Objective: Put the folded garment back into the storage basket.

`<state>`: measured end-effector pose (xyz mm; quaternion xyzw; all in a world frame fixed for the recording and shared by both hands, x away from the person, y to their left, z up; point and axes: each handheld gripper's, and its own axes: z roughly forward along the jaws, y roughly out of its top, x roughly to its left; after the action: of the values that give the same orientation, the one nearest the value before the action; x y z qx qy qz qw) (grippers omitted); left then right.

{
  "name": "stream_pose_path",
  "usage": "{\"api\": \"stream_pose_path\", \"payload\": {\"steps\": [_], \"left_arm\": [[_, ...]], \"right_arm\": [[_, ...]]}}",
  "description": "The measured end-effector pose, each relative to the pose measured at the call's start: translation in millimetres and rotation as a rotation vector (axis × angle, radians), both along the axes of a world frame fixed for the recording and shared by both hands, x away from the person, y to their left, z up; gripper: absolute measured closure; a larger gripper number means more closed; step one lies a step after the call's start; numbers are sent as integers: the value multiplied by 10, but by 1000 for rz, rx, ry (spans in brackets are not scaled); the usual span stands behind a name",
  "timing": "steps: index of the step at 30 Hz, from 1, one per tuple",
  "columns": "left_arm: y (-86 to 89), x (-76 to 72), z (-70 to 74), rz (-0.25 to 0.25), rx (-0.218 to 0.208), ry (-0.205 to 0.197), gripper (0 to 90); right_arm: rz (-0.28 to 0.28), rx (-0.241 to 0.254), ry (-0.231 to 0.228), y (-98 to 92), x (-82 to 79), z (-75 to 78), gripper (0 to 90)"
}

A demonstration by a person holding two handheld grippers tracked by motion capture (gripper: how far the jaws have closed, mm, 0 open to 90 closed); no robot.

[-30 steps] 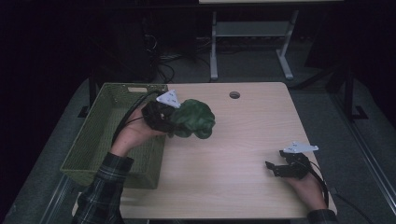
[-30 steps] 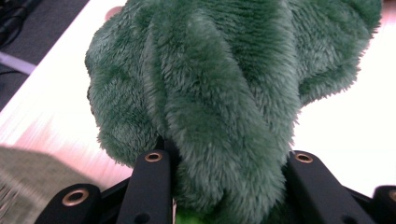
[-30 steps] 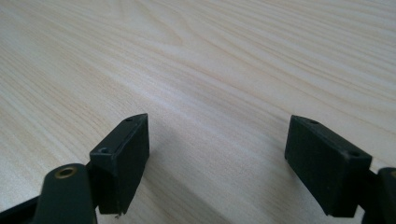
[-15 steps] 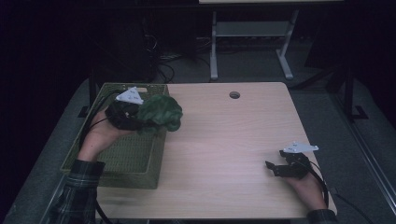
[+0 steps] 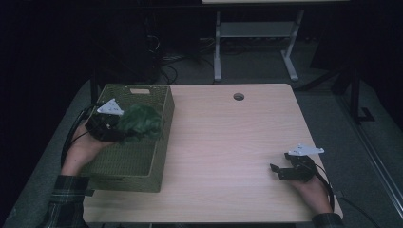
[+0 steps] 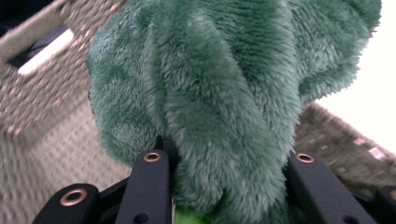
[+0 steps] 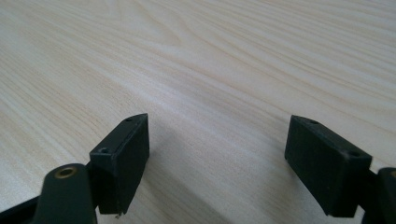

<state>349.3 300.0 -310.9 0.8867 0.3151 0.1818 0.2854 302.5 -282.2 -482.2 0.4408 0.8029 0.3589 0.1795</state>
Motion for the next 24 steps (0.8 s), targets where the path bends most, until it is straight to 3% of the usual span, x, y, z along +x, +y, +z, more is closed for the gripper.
{"api": "stream_pose_path", "payload": {"steps": [5,12,24], "left_arm": [[110,12,-189,47,51,19,644],[213,34,-462,109,59,49,644],[206,87,-824,121,86,106,628]], "right_arm": [[0,0,-1,0,0,0,216],[-1,0,0,1,-1,0,216],[-4,0,-1,3,-2,0,216]]}}
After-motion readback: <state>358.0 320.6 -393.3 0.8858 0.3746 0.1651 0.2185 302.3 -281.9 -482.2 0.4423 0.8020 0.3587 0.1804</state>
